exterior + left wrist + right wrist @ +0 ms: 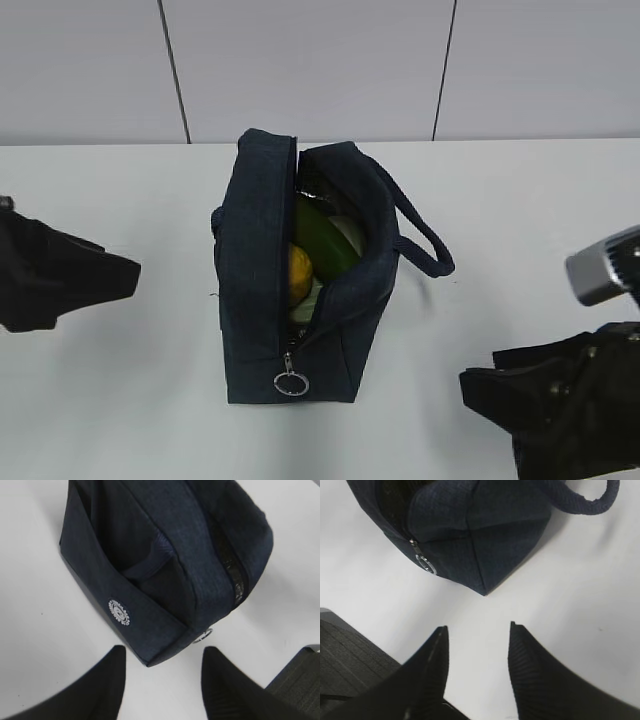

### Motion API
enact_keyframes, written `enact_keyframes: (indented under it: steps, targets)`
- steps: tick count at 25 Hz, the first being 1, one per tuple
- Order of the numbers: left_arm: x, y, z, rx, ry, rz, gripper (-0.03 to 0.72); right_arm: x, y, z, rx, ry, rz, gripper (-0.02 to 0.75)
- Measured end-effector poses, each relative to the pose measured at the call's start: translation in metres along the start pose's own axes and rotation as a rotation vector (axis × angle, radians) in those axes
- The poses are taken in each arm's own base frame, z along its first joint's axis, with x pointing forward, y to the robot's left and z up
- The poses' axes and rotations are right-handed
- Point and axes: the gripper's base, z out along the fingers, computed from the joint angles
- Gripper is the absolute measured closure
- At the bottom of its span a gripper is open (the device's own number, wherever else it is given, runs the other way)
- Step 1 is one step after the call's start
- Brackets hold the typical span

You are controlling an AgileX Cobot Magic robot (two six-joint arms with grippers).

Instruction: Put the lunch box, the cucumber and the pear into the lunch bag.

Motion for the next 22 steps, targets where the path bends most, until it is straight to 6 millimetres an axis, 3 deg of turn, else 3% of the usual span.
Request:
enact_keyframes:
  steps: [7,11,17,22]
  targets:
    - [0.002,0.004,0.02,0.008,0.051,0.074,0.388,-0.002,0.001,0.026,0.039,-0.036,-0.158,0.419]
    - [-0.002,-0.008,0.023,0.02,0.003,0.126,0.388,-0.002,0.007,0.038,0.036,-0.069,-0.257,0.419]
    - [-0.002,-0.034,0.039,0.062,-0.029,0.222,0.388,0.004,0.007,0.054,0.031,-0.042,-0.269,0.422]
    - [0.005,-0.032,0.064,0.041,0.028,0.216,0.387,0.01,0.009,0.064,-0.008,-0.08,-0.299,0.47]
